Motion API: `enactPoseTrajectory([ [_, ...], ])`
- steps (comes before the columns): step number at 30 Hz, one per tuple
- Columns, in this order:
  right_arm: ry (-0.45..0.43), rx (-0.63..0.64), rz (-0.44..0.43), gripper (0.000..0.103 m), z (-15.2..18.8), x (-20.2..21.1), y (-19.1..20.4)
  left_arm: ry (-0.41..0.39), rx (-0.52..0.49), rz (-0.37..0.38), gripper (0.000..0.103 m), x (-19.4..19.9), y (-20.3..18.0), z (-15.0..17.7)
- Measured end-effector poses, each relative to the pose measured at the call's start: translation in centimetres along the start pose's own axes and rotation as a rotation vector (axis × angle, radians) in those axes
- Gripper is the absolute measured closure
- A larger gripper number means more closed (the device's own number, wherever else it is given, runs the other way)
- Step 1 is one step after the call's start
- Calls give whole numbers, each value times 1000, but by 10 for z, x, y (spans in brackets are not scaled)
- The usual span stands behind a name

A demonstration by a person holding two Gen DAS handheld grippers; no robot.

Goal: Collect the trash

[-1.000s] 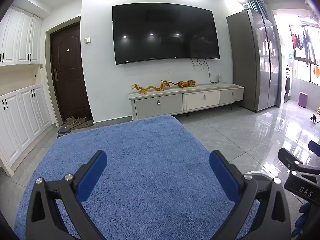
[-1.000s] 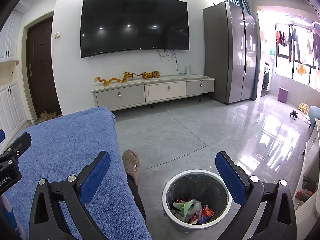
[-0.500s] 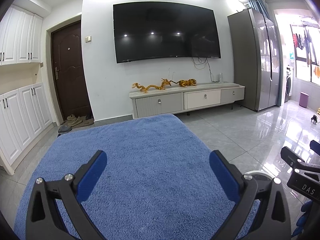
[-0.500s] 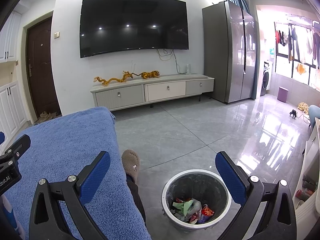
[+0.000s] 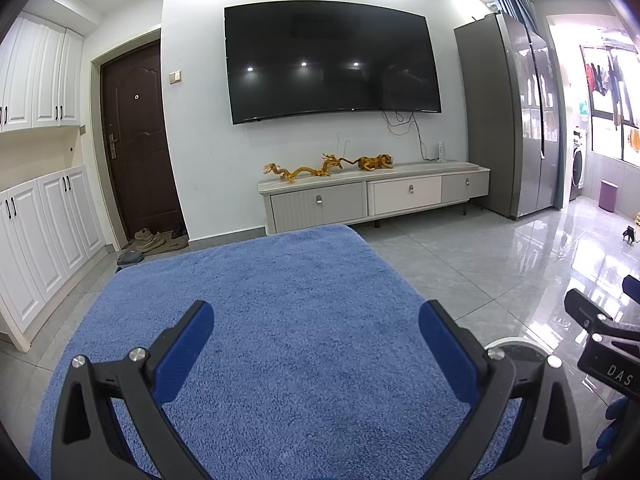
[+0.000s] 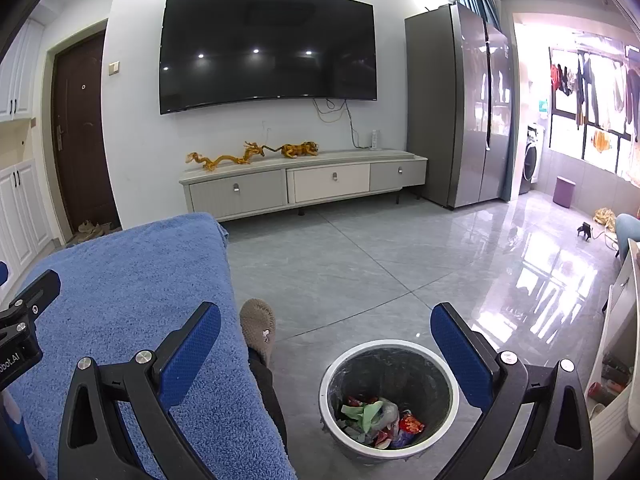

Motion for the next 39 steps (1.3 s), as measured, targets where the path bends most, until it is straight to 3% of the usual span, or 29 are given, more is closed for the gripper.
enactPoseTrajectory([
  [39,-9,6,13,0,-3,0,-1,-3,2,-4,0,4,1,2],
])
Point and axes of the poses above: each gripper's, at about its wrist camera, not at the fingertips, and x roughly against the way its jaws point, y to its left, z to its underside, the point moved 8 cm from there along -x, roughly the way its jaws point, and after that the axes turned 14 degrees about x, right-handed, at the moved point
